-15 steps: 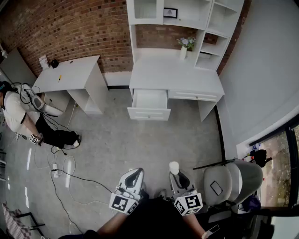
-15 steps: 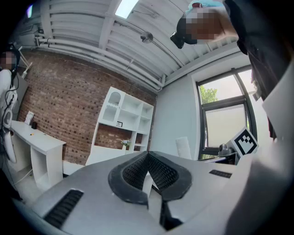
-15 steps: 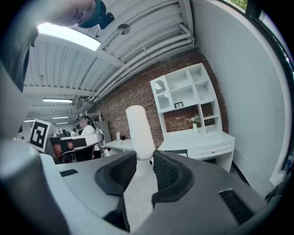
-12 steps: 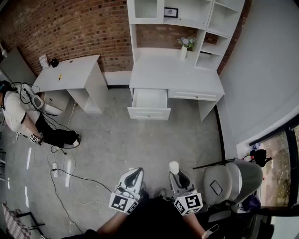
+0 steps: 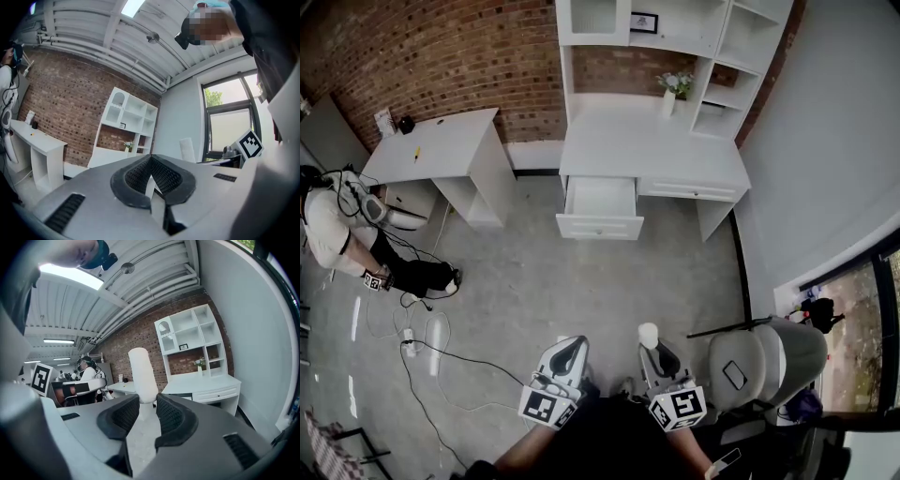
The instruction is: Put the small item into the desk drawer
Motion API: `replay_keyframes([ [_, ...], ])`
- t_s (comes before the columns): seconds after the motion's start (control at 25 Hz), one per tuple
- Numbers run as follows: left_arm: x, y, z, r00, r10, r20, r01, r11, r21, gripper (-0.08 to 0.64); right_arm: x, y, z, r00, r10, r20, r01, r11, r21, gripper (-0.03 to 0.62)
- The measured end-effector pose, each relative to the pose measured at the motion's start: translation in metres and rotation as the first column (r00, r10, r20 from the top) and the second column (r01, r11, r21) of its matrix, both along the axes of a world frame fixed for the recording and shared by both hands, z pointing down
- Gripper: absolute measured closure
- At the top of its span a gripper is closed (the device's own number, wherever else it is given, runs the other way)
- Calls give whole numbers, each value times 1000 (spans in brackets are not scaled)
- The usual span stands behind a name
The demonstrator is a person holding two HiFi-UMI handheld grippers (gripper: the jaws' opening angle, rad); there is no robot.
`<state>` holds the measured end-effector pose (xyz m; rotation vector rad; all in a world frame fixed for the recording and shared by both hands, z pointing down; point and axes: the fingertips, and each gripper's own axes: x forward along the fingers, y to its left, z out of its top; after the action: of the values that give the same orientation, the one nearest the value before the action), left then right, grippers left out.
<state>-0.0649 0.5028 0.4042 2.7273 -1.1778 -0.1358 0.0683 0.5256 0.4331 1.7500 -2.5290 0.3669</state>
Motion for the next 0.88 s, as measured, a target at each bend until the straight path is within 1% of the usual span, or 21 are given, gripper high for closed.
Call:
replay_keyframes([
  [0.28, -25, -21, 2, 1000, 13, -13, -13, 1000, -8, 537, -24, -22, -2, 1000, 20, 11, -20, 1000, -8, 462],
  [0.64, -71, -55, 15, 999, 19, -28, -20, 999, -35, 537, -67, -56, -1, 999, 43, 1, -43, 999, -18, 462],
  [0.88, -83, -78, 31, 999, 24, -42, -27, 997, -65, 537, -78, -79, 11, 999, 48, -10, -48, 998, -46, 462],
])
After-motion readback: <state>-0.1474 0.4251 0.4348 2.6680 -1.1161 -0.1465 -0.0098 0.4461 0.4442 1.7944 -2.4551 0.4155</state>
